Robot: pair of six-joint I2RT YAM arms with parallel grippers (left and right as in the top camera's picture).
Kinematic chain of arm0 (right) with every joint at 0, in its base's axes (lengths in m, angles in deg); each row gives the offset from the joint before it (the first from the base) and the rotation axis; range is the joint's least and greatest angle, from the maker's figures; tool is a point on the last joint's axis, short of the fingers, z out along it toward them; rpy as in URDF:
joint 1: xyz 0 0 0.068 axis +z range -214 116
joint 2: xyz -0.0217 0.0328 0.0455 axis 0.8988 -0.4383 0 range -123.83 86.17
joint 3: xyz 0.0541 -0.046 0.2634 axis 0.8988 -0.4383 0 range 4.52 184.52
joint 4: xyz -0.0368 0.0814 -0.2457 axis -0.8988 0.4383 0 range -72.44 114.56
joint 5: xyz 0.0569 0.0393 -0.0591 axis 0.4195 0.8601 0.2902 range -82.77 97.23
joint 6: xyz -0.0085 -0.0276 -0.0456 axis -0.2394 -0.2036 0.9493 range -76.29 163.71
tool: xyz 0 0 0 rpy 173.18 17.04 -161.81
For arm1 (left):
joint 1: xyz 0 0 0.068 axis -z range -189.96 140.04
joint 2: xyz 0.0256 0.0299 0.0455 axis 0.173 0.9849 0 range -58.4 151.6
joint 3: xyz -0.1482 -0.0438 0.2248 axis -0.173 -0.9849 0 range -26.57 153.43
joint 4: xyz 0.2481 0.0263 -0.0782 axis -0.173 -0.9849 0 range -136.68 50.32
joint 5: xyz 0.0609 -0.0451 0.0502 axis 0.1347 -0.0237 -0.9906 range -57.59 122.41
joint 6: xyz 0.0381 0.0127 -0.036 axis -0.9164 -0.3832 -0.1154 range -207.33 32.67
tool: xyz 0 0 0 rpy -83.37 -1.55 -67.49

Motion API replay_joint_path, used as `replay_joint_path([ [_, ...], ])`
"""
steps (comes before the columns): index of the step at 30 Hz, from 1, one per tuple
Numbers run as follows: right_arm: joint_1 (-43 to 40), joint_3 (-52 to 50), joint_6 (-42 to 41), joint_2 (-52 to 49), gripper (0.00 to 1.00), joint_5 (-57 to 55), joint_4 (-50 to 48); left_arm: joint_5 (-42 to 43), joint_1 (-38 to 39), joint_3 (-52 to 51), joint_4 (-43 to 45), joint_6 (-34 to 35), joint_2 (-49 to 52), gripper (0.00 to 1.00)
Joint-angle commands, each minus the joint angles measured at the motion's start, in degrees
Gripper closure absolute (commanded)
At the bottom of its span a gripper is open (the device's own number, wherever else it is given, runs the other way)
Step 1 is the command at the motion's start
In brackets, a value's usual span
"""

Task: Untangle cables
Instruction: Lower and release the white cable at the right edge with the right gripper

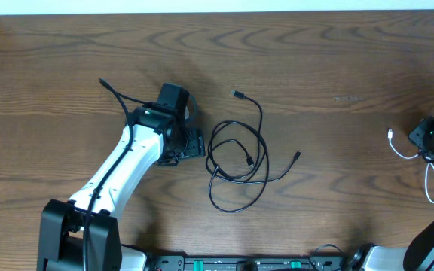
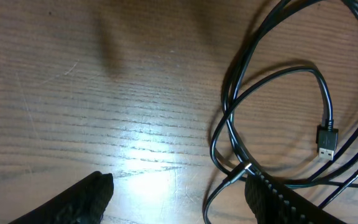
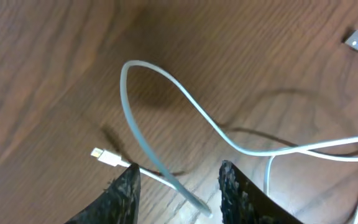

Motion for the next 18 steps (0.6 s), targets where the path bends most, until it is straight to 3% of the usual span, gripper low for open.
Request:
replay_joint_path([
  [1,0.1,-2.1,0.3,-0.9,0.63,-1.2,-2.1,0.5,-0.2,-0.6,-0.2,0.5,0.4,0.27],
  [3,0.1,-2.5,0.3,-1.6,0.68,-1.2,-2.9,0.5,-0.2,-0.6,-0.3,0.5,0.5,0.27],
  [4,0.1,-2.5,0.3,-1.7,0.75,-1.2,-3.0,0.5,-0.2,-0.6,-0.3,0.5,0.5,0.27],
  [6,0.1,-2.5,0.3,-1.7,0.96,-1.0,-3.2,0.5,-0.2,-0.6,-0.3,0.5,0.5,0.27],
  [7,0.1,-2.5,0.3,-1.7,0.99,-0.7,-3.7,0.5,-0.2,-0.6,-0.3,0.5,0.4,0.27],
  [11,-0.7,-2.5,0.0,-1.7,0.99,5.1,-8.2,0.5,-0.2,-0.6,-0.5,0.5,0.5,0.27],
  [18,-7.4,-0.6,-14.2,-0.8,0.99,19.0,-19.9,0.5,-0.2,-0.6,-1.4,0.5,0.4,0.27],
])
